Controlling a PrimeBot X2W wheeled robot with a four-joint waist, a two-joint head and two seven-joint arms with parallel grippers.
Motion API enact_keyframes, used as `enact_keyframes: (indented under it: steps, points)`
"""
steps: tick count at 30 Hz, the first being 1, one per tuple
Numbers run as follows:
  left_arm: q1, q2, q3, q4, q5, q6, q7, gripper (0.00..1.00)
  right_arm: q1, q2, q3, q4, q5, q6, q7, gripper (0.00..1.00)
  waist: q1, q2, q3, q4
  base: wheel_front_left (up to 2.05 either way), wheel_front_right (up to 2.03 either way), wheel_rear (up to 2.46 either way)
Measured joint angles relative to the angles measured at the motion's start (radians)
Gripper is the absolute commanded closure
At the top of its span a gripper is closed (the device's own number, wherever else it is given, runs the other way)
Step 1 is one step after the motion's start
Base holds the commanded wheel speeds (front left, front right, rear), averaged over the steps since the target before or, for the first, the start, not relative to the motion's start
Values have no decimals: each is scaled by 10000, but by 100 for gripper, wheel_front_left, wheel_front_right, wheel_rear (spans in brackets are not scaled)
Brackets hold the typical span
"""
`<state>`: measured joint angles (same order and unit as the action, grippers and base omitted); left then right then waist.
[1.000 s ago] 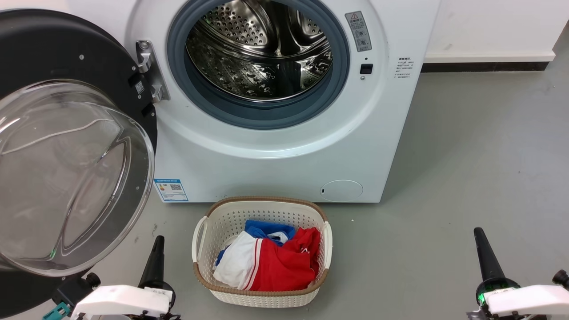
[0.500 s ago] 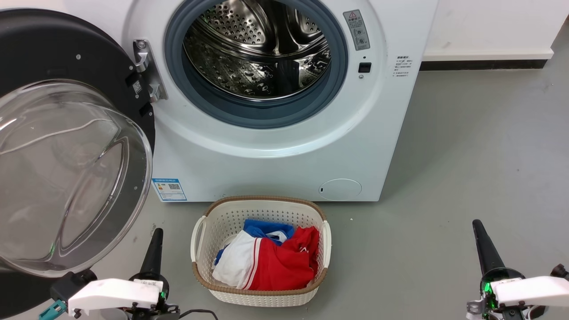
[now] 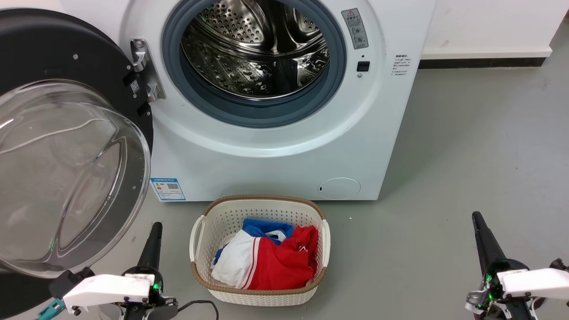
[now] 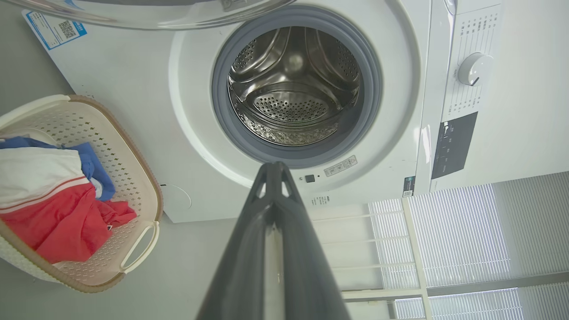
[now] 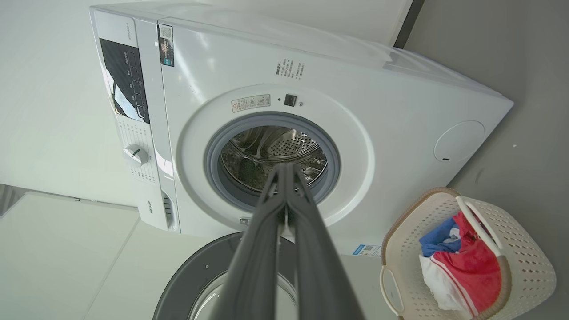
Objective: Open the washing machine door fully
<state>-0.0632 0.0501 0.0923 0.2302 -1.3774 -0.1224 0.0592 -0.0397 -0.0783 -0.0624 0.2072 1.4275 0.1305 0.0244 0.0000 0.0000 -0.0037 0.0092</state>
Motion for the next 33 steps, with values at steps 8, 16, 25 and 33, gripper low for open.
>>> enact_keyframes:
  steps: [8, 16, 25, 33]
  points:
    - [-99, 0, 67, 42, -669, -10, 169, 100, -159, 4, -42, 109, 604, 2, 176, 100, 0, 0, 18, -25, 0, 0, 0]
    - [-227, 2, 119, 82, -1300, -25, 314, 100, -337, 6, -88, 198, 1166, 2, 345, 100, -1, 0, 36, -49, 0, 0, 0]
    - [-344, 2, 178, 128, -1967, -56, 451, 100, -481, 13, -134, 293, 1770, 2, 531, 100, -1, 0, 57, -77, 0, 0, 0]
    - [-420, 2, 215, 151, -2347, -67, 554, 100, -601, 21, -171, 362, 2115, 2, 639, 100, -1, 0, 69, -92, 0, 0, 0]
